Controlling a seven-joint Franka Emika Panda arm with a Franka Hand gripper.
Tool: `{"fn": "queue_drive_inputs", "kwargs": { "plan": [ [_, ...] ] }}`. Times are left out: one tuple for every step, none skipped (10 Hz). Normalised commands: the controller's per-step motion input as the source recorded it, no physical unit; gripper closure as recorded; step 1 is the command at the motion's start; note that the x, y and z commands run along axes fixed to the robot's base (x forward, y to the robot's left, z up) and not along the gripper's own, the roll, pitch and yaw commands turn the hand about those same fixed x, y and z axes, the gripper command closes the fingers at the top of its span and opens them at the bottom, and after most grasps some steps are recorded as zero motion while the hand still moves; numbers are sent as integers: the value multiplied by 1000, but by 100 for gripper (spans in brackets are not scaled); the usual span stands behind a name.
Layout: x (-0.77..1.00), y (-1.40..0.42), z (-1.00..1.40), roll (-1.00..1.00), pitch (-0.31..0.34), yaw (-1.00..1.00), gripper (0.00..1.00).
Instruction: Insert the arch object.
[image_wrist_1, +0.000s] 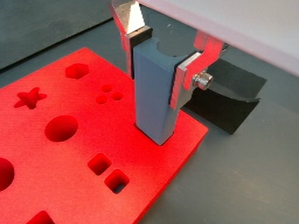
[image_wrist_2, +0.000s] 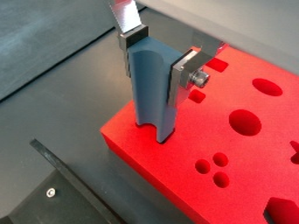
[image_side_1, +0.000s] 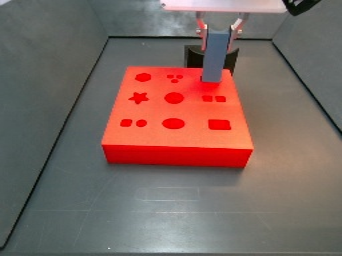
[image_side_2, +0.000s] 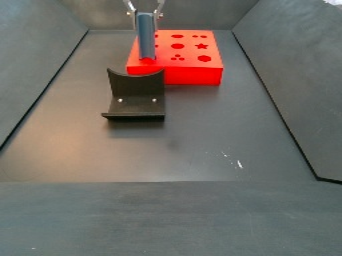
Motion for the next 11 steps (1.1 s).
{"fn": "queue_drive_inputs", "kwargs": {
  "plan": [
    [-11,0,-177,90,0,46,100],
    [0,0,-234,84,0,69,100],
    [31,0,-300,97,0,63,100],
    [0,0,-406,147,0,51,100],
    [34,0,-369,104,0,77,100],
    [171,0,-403,96,1,74,100],
    [151,0,-509,127,0,57,100],
    [49,0,-563,154,0,60,100],
    [40,0,-580,166,0,43,100],
    [3,0,-477,130,0,11,100],
    [0,0,0,0,0,0,100]
  ]
}}
